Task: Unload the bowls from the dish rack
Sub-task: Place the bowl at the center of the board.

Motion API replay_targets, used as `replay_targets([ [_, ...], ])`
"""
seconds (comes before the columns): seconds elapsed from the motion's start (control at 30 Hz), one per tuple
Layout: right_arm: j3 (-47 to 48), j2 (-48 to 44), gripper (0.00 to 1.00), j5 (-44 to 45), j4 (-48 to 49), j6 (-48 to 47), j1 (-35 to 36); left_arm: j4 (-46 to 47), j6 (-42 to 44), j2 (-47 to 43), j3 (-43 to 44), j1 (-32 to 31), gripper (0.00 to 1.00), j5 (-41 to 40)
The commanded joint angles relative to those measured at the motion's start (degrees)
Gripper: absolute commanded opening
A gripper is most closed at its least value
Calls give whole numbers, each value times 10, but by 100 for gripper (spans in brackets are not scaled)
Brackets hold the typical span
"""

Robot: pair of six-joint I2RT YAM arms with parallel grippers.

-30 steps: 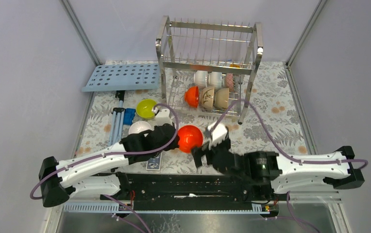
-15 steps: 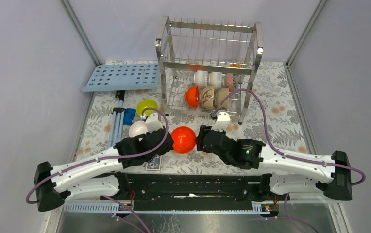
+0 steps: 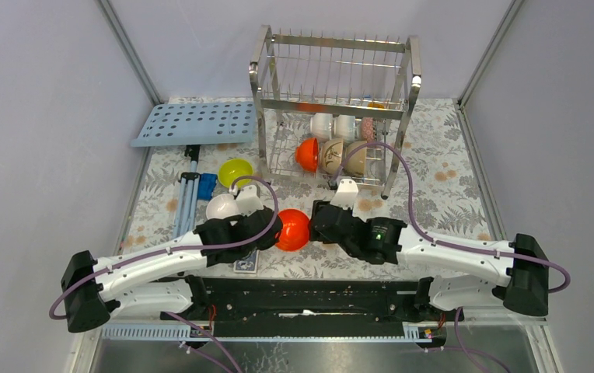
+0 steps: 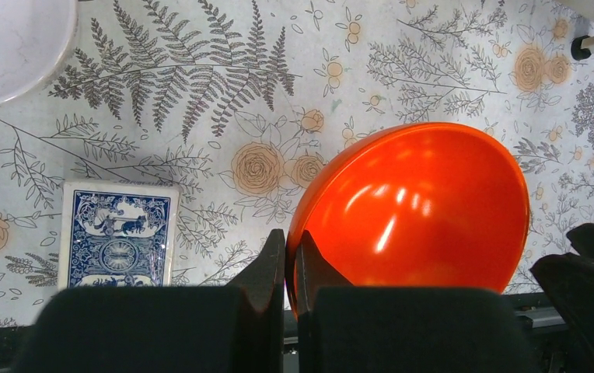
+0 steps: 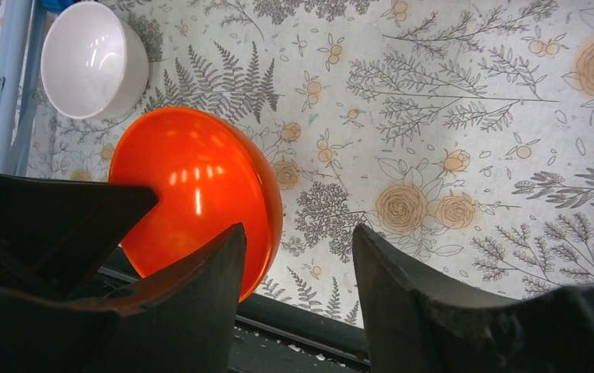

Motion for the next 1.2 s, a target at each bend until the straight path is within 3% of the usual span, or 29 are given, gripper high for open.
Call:
replay_targets([
  [0.0,11,19,60,-19,21,1,-4,15,-10,-3,24,3,0,-7],
  [0.07,12,33,57,-28,25,-11,-4,16,-9,0,26,2,0,-6],
  [0.27,25,67,36,-27,10,-29,-5,15,-10,7,26,3,0,-2],
  [0.43,30,84,27,-29,4,-38,-5,15,-13,6,22,3,0,-4],
  [0.8,41,119,25,-49,-1,-36,-5,16,-18,10,19,3,0,-1],
  [0.9,40,115,16,-48,-4,-36,-5,16,-17,11,17,2,0,-2],
  [0.97,41,112,3,-47,-8,-36,-5,17,-15,10,17,2,0,-4],
  [1.03,40,108,0,-45,-13,-33,-5,22,-6,12,15,2,0,-1],
  [1.07,40,106,0,-45,-15,-32,-5,25,-2,13,15,2,4,2],
  [1.17,38,96,0,-39,-29,-32,-5,33,10,17,16,2,34,10],
])
